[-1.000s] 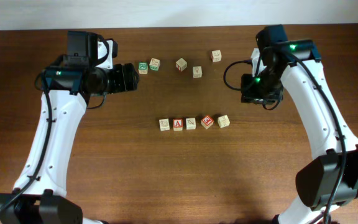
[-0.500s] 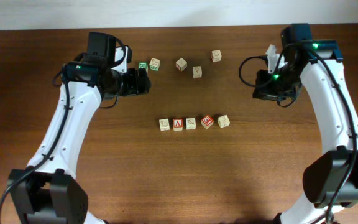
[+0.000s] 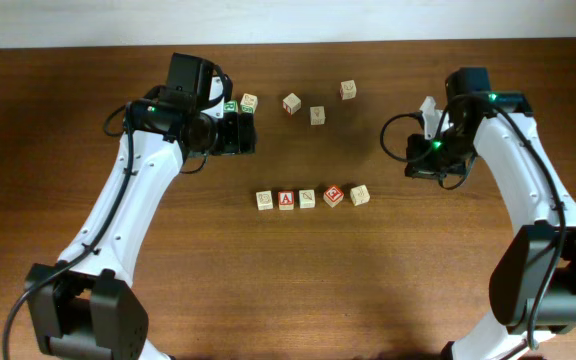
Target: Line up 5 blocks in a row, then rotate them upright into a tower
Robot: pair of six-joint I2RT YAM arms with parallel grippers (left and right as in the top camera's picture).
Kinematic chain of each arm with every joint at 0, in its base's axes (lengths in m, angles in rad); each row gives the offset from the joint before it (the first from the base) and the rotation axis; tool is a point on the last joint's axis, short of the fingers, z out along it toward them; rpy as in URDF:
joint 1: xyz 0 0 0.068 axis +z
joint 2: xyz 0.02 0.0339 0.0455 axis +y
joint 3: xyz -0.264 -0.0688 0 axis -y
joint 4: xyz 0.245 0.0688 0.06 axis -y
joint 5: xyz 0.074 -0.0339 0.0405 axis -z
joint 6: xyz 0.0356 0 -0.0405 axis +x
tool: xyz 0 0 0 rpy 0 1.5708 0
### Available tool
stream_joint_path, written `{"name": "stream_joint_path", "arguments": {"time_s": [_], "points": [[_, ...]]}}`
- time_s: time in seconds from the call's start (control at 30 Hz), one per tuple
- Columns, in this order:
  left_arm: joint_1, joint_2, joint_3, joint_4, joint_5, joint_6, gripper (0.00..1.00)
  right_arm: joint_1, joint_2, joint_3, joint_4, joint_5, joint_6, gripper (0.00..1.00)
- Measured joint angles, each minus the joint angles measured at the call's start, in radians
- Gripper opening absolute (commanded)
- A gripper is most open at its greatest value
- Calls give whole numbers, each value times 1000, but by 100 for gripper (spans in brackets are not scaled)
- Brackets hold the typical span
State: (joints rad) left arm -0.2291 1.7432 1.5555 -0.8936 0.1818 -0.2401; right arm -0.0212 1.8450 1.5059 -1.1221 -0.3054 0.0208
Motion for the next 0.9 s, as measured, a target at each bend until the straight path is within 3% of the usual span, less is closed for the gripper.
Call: {"name": "stream_joint_path", "arguments": {"time_s": [0.13, 0.37, 0.5, 0.67, 0.9], "points": [[0, 5, 0, 0, -6, -10, 65, 0, 0, -41, 32, 0, 0, 4], [0, 68, 0, -1, -7, -11, 82, 5, 0, -183, 155, 0, 53, 4], [0, 84, 0, -2, -13, -13, 100, 50, 0, -218, 240, 0, 62, 4], [0, 84, 0, -3, -18, -13, 99, 137, 26, -221, 291, 0, 66, 4], [0, 84, 0, -3, -18, -13, 99, 147, 77, -231, 316, 9, 85, 4]]}}
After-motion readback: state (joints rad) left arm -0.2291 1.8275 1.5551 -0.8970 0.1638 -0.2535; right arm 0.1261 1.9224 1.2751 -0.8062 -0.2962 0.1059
